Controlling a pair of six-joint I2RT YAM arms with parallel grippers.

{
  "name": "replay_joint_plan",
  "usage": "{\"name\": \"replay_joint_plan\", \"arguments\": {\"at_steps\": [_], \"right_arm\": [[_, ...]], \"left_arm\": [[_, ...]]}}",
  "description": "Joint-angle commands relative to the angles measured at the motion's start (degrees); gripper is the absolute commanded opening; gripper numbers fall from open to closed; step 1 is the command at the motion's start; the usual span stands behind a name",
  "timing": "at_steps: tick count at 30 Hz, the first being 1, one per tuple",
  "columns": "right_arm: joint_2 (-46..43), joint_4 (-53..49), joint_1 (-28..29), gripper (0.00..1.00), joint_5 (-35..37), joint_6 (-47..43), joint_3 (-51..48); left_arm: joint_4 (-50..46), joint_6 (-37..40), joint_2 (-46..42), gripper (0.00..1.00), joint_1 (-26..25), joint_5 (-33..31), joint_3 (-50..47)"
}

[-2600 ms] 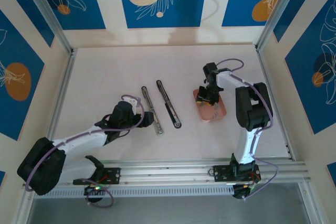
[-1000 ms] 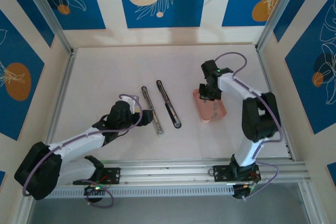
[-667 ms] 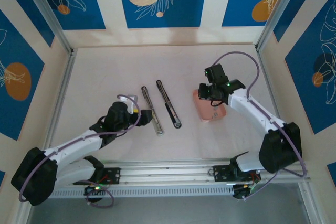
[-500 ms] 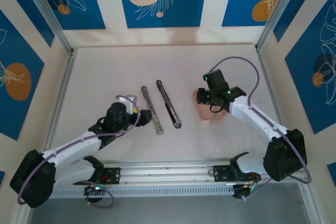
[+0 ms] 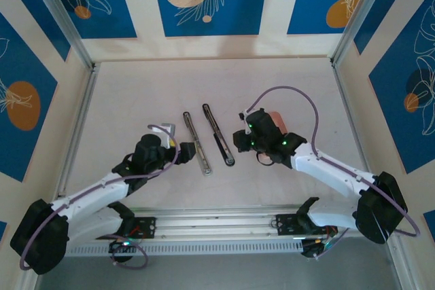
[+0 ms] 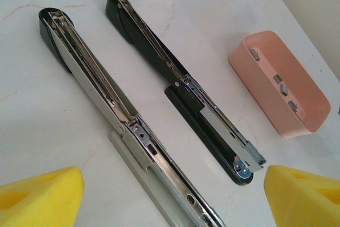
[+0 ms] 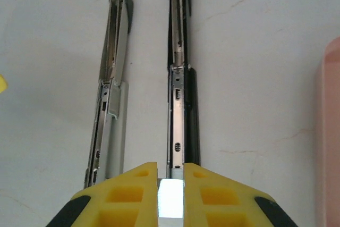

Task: Load the staples into the stapler

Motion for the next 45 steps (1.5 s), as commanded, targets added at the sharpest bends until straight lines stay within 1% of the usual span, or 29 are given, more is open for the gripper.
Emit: {"name": "replay_joint_plan", "arguments": {"at_steps": [1, 7, 11, 17, 20, 26, 32, 37, 43, 45], "right_arm": [[1.0, 4.6, 1.1, 0.16, -0.1, -0.8, -0.8], [6.2, 5.7, 4.1, 0.16, -1.6, -2.6, 0.8], [9.9, 5.2, 7.1, 0.16, 0.0, -4.3, 2.5], [15.1, 3.0, 8.3, 0.16, -2.4, -4.3, 5.1], [16.1, 2.6, 9.7, 0.16, -3.7, -4.5, 6.4], [18.7, 3.1, 12.5, 0.16, -3.4, -4.6, 8.7], [21.9, 1.5, 15.1, 0.16, -3.2, -3.9, 10.6], [22.8, 0.4, 15.9, 0.16, -2.1, -2.9, 10.6], [24.4, 1.2, 16.6, 0.16, -2.9, -2.0, 11.1], [25.0, 0.7, 16.8, 0.16, -2.0, -1.7, 11.5]], "left_arm": [[-1.3, -0.2, -1.9, 0.88, 0.5, 0.2, -0.9], [-0.5, -0.3, -1.2, 0.89, 0.5, -1.0, -2.1], [0.1, -0.3, -0.1, 0.89, 0.5, -1.3, -2.0], [0.6, -0.6, 1.3, 0.90, 0.5, -2.9, -2.2], [1.4, -1.6, 1.5, 0.89, 0.5, -3.6, -3.3], [-1.3, -2.0, 0.4, 0.90, 0.5, -7.5, -3.8], [-2.4, -3.5, 0.9, 0.91, 0.8, -9.4, -4.1], [-2.0, -4.1, 0.6, 0.91, 0.9, -10.0, -4.6], [-1.8, -3.9, 0.2, 0.91, 1.1, -10.2, -4.6], [-1.8, -4.0, 0.2, 0.91, 1.1, -10.1, -4.6]]}}
